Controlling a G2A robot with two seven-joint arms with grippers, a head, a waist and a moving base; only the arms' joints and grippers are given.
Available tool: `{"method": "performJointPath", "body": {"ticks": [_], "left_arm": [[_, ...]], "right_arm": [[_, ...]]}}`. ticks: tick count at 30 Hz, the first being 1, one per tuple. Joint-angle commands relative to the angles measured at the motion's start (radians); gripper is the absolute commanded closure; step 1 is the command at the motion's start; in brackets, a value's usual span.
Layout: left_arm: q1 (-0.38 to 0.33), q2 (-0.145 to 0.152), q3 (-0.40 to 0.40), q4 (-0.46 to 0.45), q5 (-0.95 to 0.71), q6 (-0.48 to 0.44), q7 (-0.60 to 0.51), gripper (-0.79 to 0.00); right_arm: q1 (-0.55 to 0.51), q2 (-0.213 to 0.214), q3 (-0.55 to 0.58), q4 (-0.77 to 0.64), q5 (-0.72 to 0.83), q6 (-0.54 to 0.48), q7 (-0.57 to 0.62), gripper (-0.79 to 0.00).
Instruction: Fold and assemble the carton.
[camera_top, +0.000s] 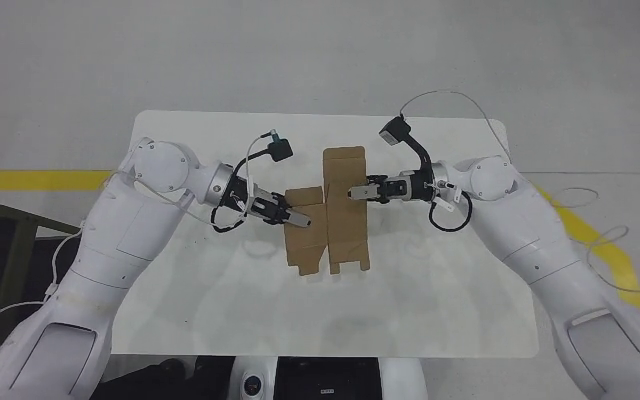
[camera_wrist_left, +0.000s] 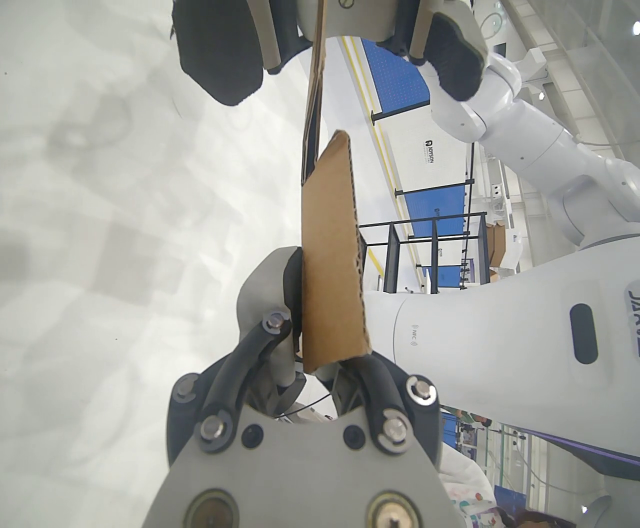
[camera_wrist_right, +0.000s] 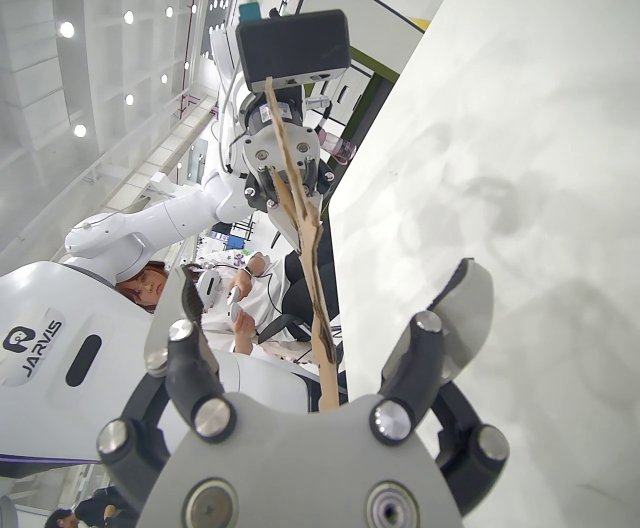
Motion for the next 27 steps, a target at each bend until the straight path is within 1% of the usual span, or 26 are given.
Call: {"method": "performJointPath", "body": {"ticks": [1, 7, 16, 17, 18, 19, 23, 27], "left_arm": [[-0.003, 0.002, 0.009, 0.002, -0.001, -0.001, 0.001, 0.0], [-0.012, 0.007, 0.024, 0.003, -0.02, 0.0, 0.0, 0.0], [-0.029, 0.015, 0.027, 0.018, -0.059, -0.006, 0.006, 0.0], [-0.031, 0.016, 0.021, 0.024, -0.068, -0.015, 0.015, -0.12], [-0.031, 0.017, 0.014, 0.027, -0.074, -0.029, 0.029, -0.727], [-0.029, 0.017, 0.01, 0.031, -0.085, -0.033, 0.033, -0.785], [-0.029, 0.019, -0.019, 0.06, -0.139, -0.039, 0.071, -0.785], [-0.019, 0.021, -0.051, 0.074, -0.169, -0.003, 0.16, -0.785]], "right_arm": [[0.002, 0.004, -0.015, -0.002, 0.021, -0.004, -0.004, 0.0], [0.009, 0.015, -0.051, -0.006, 0.054, -0.022, -0.021, 0.0], [0.016, 0.031, -0.083, -0.021, 0.106, -0.045, -0.045, 0.0], [0.016, 0.033, -0.084, -0.021, 0.112, -0.047, -0.046, 0.0], [0.016, 0.034, -0.085, -0.022, 0.119, -0.048, -0.047, 0.0], [0.016, 0.036, -0.085, -0.021, 0.13, -0.049, -0.049, 0.0], [0.014, 0.039, -0.074, 0.004, 0.179, -0.043, -0.043, 0.0], [0.012, 0.035, -0.053, 0.047, 0.227, -0.039, -0.039, 0.0]]}}
